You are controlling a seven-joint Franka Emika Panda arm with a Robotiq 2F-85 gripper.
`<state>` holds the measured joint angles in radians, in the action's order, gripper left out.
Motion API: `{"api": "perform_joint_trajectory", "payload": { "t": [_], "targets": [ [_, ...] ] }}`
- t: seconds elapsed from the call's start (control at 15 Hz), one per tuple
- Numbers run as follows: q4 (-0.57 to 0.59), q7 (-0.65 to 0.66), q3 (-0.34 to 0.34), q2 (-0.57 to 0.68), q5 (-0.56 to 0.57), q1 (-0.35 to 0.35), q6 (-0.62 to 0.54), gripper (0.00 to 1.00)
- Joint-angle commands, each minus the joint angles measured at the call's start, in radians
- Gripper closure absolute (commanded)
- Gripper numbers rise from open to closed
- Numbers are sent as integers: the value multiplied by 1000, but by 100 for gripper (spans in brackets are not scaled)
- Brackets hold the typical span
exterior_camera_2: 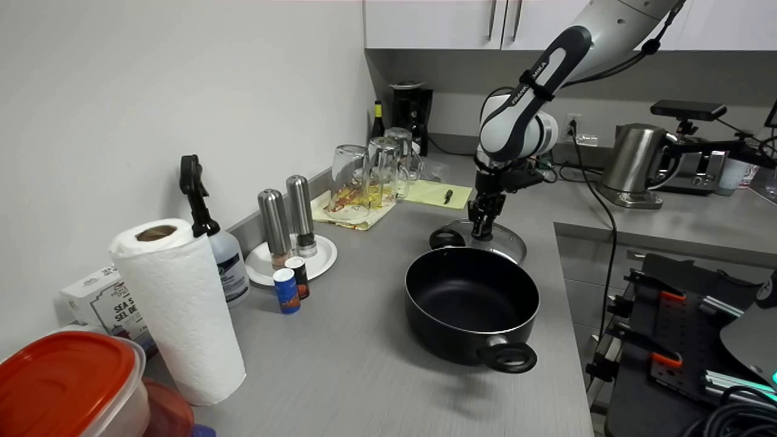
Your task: Remove the lid from the pot
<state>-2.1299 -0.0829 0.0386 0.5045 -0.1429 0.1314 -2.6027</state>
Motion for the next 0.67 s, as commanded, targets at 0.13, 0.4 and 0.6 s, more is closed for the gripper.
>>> {"api": "perform_joint_trajectory", "payload": {
  "t": [0.13,0.4,0.6],
  "targets": [
    [-5,19,-11,-24,-3,-3,-32,3],
    [3,4,-18,-18,5,3,-40,0],
    [2,4,-20,-19,4,3,-42,0]
  ]
}}
